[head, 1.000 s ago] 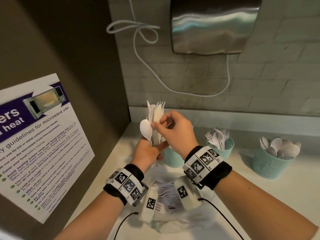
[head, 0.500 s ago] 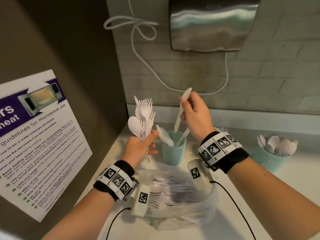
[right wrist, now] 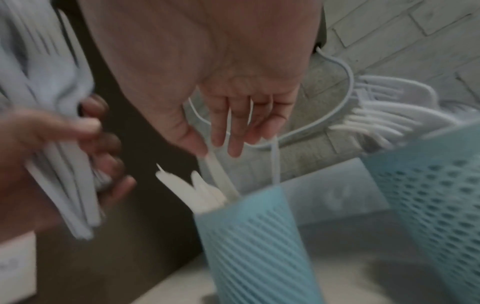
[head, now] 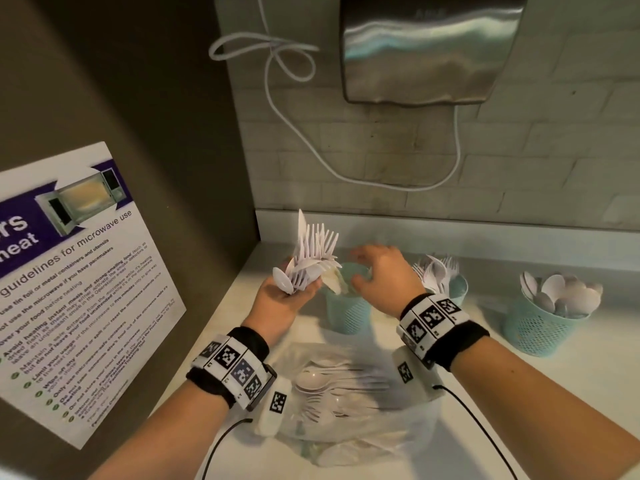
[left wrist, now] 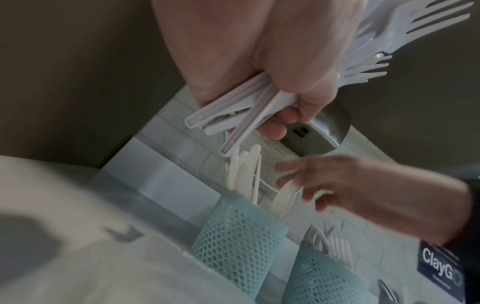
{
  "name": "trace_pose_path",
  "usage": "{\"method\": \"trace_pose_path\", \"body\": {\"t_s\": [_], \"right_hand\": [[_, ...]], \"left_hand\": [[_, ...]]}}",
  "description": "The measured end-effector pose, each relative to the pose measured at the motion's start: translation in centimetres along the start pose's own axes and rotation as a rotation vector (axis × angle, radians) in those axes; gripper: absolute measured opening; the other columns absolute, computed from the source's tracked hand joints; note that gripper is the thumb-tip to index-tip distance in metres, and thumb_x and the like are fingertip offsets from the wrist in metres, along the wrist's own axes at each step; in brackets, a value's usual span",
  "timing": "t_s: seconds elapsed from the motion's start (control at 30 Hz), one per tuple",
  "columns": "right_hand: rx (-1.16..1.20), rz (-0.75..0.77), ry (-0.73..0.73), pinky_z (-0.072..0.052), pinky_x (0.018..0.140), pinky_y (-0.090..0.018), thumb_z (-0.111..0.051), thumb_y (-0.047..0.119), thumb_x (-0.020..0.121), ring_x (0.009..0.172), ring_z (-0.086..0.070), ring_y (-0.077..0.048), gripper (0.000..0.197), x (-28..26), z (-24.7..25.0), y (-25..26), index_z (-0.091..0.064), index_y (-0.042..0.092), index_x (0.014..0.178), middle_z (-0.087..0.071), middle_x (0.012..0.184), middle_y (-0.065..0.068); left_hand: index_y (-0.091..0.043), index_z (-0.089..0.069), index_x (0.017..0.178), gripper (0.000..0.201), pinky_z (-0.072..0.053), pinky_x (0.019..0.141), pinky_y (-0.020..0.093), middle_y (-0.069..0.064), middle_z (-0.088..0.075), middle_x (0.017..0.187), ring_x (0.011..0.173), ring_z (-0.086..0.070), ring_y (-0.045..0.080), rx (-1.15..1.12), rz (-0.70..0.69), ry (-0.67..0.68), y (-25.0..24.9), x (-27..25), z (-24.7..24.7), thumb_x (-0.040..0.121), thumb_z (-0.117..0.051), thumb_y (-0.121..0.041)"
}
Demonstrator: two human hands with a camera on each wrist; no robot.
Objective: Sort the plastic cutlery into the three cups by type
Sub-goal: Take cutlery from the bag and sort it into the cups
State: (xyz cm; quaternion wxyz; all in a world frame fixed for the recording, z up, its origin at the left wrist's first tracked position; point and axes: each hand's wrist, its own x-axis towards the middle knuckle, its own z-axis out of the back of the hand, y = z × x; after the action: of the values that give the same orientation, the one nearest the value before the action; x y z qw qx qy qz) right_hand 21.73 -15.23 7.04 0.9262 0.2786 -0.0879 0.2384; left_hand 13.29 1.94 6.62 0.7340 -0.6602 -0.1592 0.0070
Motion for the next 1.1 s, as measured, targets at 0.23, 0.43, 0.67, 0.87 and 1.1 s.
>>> {"method": "trace_pose_path", "body": {"t_s": [0.23, 0.43, 0.67, 0.87, 1.1], "right_hand": [[0.719, 0.147, 0.073, -0.047, 0.086, -0.023, -0.049, 0.013, 0.066, 0.099, -0.054, -0.014, 0.047, -1.4, 4.1, 6.0, -0.06, 0.034, 0.107, -0.061, 0.1, 0.013], [0.901, 0.137, 0.161, -0.052, 0.086, -0.039, -0.071, 0.017, 0.078, 0.092, -0.061, -0.022, 0.041, -1.4, 3.8, 6.6, -0.059, 0.018, 0.118, -0.065, 0.108, -0.007], [0.918, 0.056, 0.277, -0.052, 0.082, -0.028, -0.063, -0.002, 0.084, 0.089, -0.064, -0.014, 0.035, -1.7, 4.3, 6.3, -0.058, 0.008, 0.117, -0.069, 0.102, -0.007], [0.89, 0.085, 0.335, -0.043, 0.064, -0.026, -0.061, 0.001, 0.085, 0.07, -0.057, -0.016, 0.032, -2.0, 4.2, 5.5, -0.056, 0.012, 0.114, -0.065, 0.086, -0.004], [0.844, 0.071, 0.228, -0.041, 0.061, -0.025, -0.057, 0.012, 0.094, 0.063, -0.052, -0.013, 0.008, -2.5, 4.4, 4.6, -0.06, 0.006, 0.099, -0.062, 0.08, -0.006]], "left_hand": [[-0.03, -0.069, 0.086, 0.026, -0.052, 0.08, 0.025, -0.015, -0.07, 0.075, 0.08, -0.064, 0.008, 0.027, 0.014, 0.016, 0.4, 0.5, 0.4, 0.085, -0.067, -0.005], [-0.015, -0.066, 0.098, 0.019, -0.055, 0.061, 0.026, -0.01, -0.071, 0.068, 0.059, -0.064, 0.007, -0.068, 0.069, 0.112, -0.3, 0.1, -0.1, 0.085, -0.065, -0.001], [-0.01, -0.061, 0.085, 0.007, -0.053, 0.052, 0.031, -0.001, -0.056, 0.053, 0.042, -0.052, 0.011, -0.082, 0.139, 0.265, -0.9, -0.5, -0.8, 0.087, -0.06, -0.003], [-0.014, -0.065, 0.09, 0.011, -0.056, 0.055, 0.031, 0.004, -0.063, 0.065, 0.051, -0.059, 0.014, -0.057, 0.1, 0.284, -1.2, -0.7, -0.7, 0.093, -0.056, -0.019], [-0.012, -0.062, 0.111, 0.042, -0.059, 0.058, 0.032, 0.014, -0.073, 0.088, 0.064, -0.069, 0.019, -0.141, 0.153, 0.29, -1.7, -1.1, -1.6, 0.081, -0.056, -0.041]]}}
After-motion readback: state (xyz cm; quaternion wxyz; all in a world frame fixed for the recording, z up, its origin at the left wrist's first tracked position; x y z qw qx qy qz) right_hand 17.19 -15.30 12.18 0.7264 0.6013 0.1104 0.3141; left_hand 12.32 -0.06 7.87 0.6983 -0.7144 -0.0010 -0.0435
